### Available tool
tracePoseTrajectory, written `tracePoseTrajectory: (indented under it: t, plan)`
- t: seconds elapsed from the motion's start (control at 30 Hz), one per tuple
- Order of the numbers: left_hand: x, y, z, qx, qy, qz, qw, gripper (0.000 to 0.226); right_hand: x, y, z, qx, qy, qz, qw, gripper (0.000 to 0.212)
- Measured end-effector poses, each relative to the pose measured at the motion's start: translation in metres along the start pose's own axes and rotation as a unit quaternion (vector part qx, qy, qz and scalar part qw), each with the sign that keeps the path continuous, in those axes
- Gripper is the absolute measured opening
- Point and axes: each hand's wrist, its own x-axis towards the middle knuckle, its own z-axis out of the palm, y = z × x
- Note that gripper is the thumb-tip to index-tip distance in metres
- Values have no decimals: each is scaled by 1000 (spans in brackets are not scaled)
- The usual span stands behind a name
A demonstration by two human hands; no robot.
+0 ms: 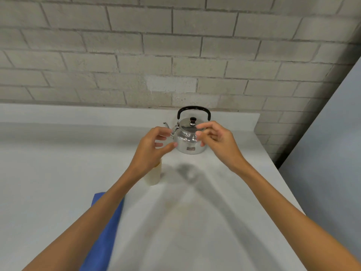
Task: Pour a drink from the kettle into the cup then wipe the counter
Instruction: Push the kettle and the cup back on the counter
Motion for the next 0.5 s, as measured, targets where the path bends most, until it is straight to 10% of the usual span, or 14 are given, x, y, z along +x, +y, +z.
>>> tracePoseTrajectory:
  t: [0.5]
  plan:
    - [-120, -29, -36, 32, 102, -110, 988, 5, -70, 25, 95, 11, -107, 83, 991, 7]
